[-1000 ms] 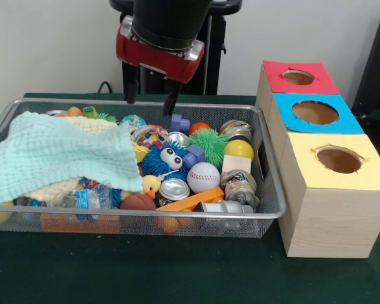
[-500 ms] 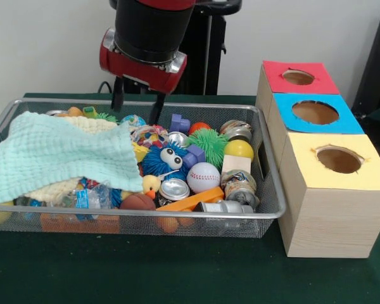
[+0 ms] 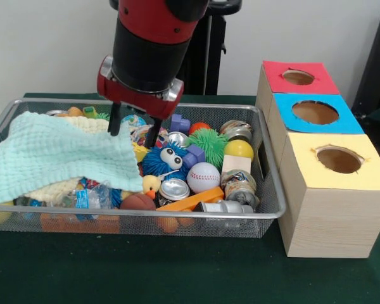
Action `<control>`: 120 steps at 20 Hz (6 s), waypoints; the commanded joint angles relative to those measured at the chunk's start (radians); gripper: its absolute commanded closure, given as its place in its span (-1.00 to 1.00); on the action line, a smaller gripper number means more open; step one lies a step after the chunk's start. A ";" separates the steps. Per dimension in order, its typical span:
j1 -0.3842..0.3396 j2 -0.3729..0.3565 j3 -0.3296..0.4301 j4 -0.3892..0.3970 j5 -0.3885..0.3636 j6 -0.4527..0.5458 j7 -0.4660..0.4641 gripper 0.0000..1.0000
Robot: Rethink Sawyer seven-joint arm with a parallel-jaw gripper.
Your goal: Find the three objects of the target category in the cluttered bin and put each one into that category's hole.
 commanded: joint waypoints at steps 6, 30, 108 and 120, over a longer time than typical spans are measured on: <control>-0.044 0.079 0.084 -0.083 -0.081 0.168 -0.133 -1.00; -0.034 0.035 0.111 0.002 -0.165 0.155 -0.147 -1.00; -0.187 -0.002 0.276 0.418 -0.222 -0.321 -0.019 1.00; -0.158 -0.118 0.281 0.552 -0.144 -0.216 0.031 1.00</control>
